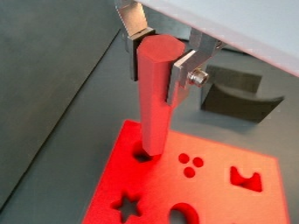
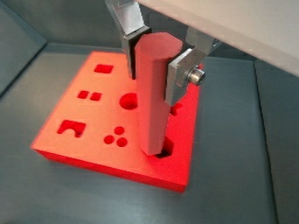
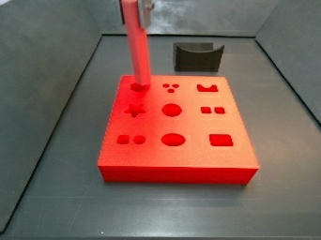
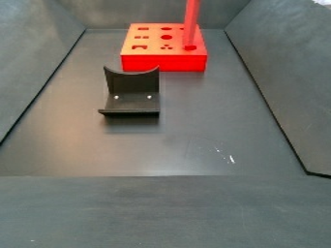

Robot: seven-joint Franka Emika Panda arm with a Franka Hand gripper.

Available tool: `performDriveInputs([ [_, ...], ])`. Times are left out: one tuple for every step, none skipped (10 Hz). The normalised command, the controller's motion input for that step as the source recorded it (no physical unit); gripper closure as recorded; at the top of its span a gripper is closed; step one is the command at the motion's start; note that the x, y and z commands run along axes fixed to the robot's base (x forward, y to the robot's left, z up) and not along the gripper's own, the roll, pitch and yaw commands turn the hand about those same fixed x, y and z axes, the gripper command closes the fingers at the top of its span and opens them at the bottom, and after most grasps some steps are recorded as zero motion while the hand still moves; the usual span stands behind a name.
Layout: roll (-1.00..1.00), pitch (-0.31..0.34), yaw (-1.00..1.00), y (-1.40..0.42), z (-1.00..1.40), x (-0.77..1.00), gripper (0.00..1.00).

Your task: Insert the hexagon object.

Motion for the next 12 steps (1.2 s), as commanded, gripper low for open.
performDriveInputs([
  [0.0,0.034,-0.01,-0.1,-0.28,-0.05,1.0],
  [0.0,0.0,0.0,-0.08,-0.17,-0.02,1.0],
  [0.02,0.0,-0.06,-0.06,-0.06,-0.09,1.0],
  [0.02,0.0,-0.06,-0.07,-0.02,-0.1,1.0],
  [0.0,0.0,-0.09,-0.03,-0.04,-0.2,1.0],
  [0.0,0.0,-0.06,-0.07,-0.05,-0.17,1.0],
  [0.0,0.0,-0.01,-0.1,-0.07,-0.1,1.0],
  [0.02,0.0,0.0,-0.07,-0.16,0.0,1.0],
  [0.05,0.0,0.0,0.0,-0.36,0.23,1.0],
  [0.0,0.039,0.0,0.03,-0.63,0.39,1.0],
  [0.01,0.067,0.0,0.04,-0.81,0.35,1.0],
  [-0.04,0.0,0.08,0.12,-0.94,0.23,1.0],
])
